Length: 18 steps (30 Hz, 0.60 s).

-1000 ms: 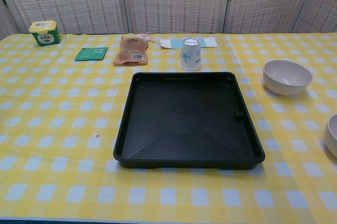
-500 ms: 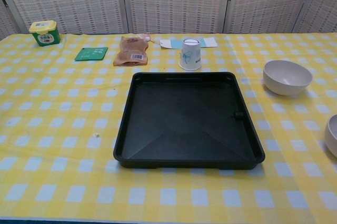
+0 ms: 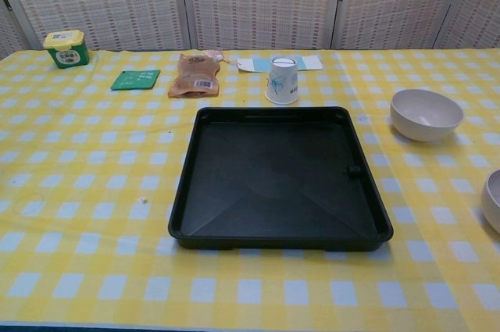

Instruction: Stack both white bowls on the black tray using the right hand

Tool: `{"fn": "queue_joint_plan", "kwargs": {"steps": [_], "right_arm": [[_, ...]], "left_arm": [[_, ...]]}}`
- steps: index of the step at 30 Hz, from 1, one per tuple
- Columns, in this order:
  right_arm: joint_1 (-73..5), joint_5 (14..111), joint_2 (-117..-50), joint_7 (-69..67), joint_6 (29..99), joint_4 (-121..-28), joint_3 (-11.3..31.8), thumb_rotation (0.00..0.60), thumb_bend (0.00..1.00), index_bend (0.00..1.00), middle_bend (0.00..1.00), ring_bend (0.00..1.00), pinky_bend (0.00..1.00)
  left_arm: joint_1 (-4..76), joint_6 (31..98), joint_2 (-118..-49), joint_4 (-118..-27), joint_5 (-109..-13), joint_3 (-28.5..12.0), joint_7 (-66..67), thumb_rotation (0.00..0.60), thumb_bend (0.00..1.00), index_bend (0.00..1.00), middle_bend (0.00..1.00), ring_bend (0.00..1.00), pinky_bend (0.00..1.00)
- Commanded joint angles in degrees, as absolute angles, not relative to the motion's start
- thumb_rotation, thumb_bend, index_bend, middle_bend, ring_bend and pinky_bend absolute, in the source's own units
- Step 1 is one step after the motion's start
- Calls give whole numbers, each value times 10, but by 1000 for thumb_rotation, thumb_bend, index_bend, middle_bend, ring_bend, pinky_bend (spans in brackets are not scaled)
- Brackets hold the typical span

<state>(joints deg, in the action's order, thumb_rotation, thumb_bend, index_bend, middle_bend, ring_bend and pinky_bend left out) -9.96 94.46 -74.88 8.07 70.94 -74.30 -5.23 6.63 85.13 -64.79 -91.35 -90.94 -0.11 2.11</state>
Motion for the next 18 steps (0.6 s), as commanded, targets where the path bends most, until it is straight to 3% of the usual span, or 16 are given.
{"fn": "queue_joint_plan", "kwargs": {"steps": [1,7,18], "right_arm": [[-101,943,-750,83,709,-743,-52,600,428,579,0,0,0],[-100,949,-744,83,725,-750,-52,600,514,679,0,0,0],[-110,972,-714,82,766,-795,-39,600,519,689,0,0,0]], "left_arm": [[66,852,-648,-914,-910,-1,20,600,305,0,0,0,0],[68,860,-649,-906,-925,0,-7,600,308,0,0,0,0],[68,861,-648,-907,-927,3,-7,600,310,0,0,0,0]]}}
